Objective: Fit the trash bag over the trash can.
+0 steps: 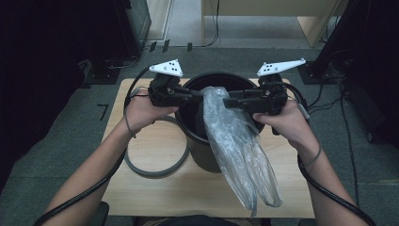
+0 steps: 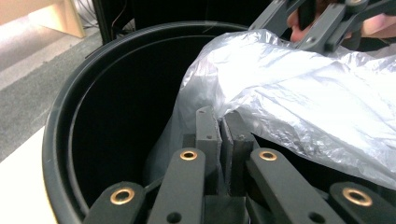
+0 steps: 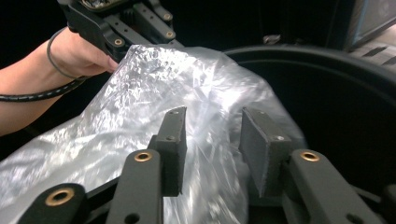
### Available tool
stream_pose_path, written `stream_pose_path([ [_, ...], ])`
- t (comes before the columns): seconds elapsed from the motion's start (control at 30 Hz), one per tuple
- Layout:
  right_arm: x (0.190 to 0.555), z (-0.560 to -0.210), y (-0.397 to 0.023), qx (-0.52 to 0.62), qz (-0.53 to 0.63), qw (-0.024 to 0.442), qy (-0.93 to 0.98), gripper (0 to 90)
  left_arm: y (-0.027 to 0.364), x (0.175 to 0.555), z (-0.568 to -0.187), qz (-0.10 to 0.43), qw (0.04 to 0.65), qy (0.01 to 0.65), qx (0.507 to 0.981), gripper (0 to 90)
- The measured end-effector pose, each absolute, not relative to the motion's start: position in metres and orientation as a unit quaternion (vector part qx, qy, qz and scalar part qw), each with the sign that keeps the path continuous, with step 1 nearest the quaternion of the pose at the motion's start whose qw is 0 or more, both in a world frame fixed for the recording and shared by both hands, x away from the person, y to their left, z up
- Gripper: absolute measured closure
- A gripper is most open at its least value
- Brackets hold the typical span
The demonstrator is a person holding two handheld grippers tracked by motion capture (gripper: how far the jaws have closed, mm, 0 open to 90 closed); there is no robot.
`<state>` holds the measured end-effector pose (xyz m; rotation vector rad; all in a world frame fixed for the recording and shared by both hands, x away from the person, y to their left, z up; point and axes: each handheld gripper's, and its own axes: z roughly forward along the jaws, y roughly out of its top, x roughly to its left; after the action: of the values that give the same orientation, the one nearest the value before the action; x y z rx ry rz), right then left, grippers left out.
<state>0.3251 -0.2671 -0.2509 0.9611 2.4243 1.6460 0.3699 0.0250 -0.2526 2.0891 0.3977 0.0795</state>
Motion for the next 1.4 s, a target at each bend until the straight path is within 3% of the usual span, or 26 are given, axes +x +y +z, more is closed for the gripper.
stream_pose_path([
  [0.5, 0.322, -0.262, -0.302, 0.331, 0.546, 0.063, 0.767, 71.2, 0.041, 0.38, -0.257, 0.022, 0.502, 0.193, 0.843, 87.3],
  [0.93, 0.3, -0.277, -0.297, 0.278, 0.533, 0.094, 0.794, 63.4, 0.04, 0.382, -0.251, 0.011, 0.524, 0.21, 0.825, 86.2],
  [1.23, 0.295, -0.285, -0.296, 0.274, 0.534, 0.093, 0.795, 57.4, 0.037, 0.371, -0.258, 0.037, 0.493, 0.156, 0.855, 49.5],
  [1.4, 0.293, -0.284, -0.295, 0.272, 0.535, 0.095, 0.794, 57.3, 0.037, 0.363, -0.26, 0.038, 0.496, 0.134, 0.857, 42.9],
])
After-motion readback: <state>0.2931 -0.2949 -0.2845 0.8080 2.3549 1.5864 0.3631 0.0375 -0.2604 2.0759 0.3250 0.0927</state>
